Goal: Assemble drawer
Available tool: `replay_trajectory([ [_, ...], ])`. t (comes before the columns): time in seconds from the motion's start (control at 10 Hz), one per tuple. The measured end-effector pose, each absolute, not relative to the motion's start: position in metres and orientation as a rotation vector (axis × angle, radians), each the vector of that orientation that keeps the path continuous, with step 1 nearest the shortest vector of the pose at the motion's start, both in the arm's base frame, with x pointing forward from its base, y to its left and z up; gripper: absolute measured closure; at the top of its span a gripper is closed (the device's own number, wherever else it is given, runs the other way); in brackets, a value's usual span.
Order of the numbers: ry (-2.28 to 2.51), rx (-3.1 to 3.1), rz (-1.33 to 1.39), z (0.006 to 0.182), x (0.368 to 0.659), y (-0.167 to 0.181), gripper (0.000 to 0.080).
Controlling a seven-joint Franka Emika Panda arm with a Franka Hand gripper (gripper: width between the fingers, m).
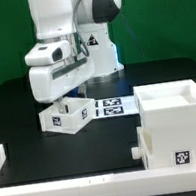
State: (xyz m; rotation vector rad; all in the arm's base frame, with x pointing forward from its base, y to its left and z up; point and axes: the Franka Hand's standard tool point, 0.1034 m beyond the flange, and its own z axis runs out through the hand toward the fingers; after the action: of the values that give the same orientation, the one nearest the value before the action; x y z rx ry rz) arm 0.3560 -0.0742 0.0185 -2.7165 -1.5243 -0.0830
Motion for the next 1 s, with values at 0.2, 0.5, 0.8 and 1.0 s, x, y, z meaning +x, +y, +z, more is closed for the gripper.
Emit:
replay_trajectory([
  [0.2,-1.485,-2.726,-0.073,0.0077,0.3506,-0.0801,0.015],
  [0.5,-1.465,-2.733,-0.07,0.0064,0.3504,-0.0789,0.0271],
  [0.8,-1.465,-2.733,-0.07,0.0064,0.3504,-0.0789,0.0557],
  [1.0,-1.465,-2.733,-0.07,0.0064,0.3504,-0.0789,0.0743],
])
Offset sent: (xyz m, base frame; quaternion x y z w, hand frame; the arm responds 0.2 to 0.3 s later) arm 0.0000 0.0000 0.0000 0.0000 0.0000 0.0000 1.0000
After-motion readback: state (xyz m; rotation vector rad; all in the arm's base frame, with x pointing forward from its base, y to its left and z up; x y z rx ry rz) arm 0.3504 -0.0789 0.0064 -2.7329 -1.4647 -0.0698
